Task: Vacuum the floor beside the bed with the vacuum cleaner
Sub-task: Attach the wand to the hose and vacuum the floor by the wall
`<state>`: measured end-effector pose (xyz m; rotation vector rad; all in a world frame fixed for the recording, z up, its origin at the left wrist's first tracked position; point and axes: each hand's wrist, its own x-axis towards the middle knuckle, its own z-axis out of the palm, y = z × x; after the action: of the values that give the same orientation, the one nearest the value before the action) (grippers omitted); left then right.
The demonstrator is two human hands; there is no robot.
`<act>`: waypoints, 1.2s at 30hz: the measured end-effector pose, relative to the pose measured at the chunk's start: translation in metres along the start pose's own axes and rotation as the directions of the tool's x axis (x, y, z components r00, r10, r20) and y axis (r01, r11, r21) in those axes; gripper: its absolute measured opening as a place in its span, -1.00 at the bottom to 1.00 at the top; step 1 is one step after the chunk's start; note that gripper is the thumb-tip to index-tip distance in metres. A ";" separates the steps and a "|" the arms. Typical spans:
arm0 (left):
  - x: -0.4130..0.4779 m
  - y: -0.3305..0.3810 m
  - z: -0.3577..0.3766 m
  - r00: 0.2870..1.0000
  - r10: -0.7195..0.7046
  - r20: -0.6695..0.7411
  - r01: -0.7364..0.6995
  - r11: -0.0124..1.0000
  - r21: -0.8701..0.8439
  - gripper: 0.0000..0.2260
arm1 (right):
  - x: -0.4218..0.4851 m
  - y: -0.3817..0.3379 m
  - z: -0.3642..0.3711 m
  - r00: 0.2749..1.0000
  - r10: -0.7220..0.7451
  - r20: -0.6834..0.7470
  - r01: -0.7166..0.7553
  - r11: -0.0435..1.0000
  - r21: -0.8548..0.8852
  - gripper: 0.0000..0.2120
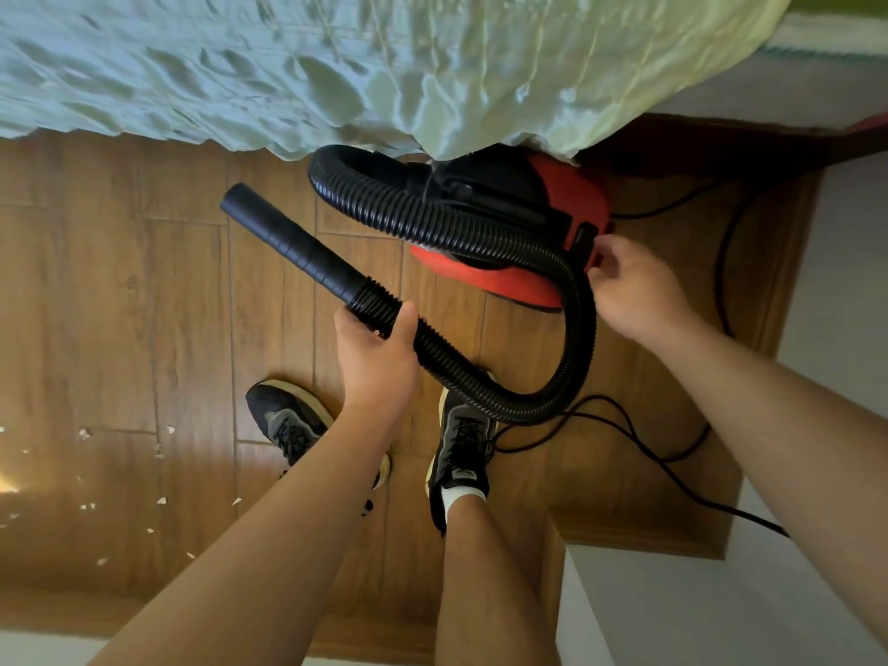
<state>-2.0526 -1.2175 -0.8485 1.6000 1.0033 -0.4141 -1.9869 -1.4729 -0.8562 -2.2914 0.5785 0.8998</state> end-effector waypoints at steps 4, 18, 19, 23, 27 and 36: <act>0.004 -0.006 0.002 1.000 0.002 -0.001 -0.002 1.000 -0.014 -0.57 | 0.018 0.004 0.005 0.998 0.038 0.048 -0.037 0.999 -0.020 -0.50; 0.013 -0.022 0.009 1.000 0.012 0.009 -0.012 0.999 -0.038 -0.61 | 0.035 0.022 0.023 0.999 -0.029 0.015 0.030 0.998 -0.053 -0.53; 0.013 -0.022 0.010 1.000 0.015 0.013 -0.014 0.999 -0.038 -0.63 | 0.035 0.023 0.024 0.999 -0.042 0.002 0.042 0.998 -0.051 -0.55; 0.013 -0.022 0.010 0.999 0.023 0.029 -0.022 0.999 -0.043 -0.65 | 0.038 0.028 0.025 0.997 -0.066 -0.025 0.065 0.997 -0.051 -0.57; 0.013 -0.022 0.010 0.999 0.027 0.035 -0.027 1.000 -0.012 -0.60 | 0.038 0.028 0.027 0.994 -0.106 -0.030 0.102 0.988 -0.113 -0.58; 0.013 -0.031 0.007 0.998 0.017 0.055 -0.016 1.000 -0.024 -0.78 | 0.040 0.019 0.027 0.990 -0.142 0.024 0.144 0.969 -0.202 -0.50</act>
<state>-2.0678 -1.2193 -0.8794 1.5668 0.9491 -0.4322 -1.9834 -1.4751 -0.9081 -2.4733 0.3234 0.9353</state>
